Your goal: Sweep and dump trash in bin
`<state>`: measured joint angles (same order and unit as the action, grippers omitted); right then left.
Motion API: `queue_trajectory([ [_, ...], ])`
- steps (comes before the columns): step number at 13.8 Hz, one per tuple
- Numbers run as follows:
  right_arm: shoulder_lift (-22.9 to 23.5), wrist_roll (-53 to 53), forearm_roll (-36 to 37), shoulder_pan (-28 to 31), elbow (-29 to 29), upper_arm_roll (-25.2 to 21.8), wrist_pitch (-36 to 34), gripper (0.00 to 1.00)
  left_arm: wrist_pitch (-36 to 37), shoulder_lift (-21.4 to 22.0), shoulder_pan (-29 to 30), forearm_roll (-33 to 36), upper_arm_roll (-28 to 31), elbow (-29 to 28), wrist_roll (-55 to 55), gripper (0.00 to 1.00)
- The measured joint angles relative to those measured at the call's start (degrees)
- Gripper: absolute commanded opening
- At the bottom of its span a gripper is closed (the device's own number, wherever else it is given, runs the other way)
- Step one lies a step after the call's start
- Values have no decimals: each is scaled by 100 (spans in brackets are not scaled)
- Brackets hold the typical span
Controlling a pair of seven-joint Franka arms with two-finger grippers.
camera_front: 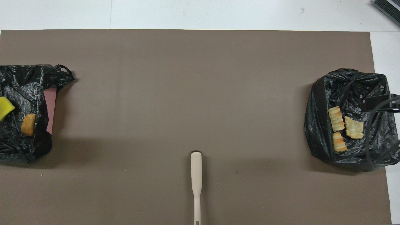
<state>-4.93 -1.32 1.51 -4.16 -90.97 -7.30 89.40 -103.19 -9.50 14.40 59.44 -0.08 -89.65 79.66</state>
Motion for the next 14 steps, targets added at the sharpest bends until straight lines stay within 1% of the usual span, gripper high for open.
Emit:
queue_trajectory([
  [3,41,38,0,-9,30,-33,-78,100,786,42,-488,407,-15,0,-525,0],
  [6,41,38,-1,-13,43,-34,-159,100,1071,66,-689,460,-33,0,-599,0],
  [9,40,38,-1,-1,78,-68,-193,100,1428,116,-1017,439,-57,1,-638,0],
  [12,-18,38,-12,-3,160,-69,-360,100,1636,230,-1306,125,-74,5,-683,0],
  [14,-98,38,-23,-22,167,-47,-367,100,1704,285,-1438,-354,-77,6,-833,0],
])
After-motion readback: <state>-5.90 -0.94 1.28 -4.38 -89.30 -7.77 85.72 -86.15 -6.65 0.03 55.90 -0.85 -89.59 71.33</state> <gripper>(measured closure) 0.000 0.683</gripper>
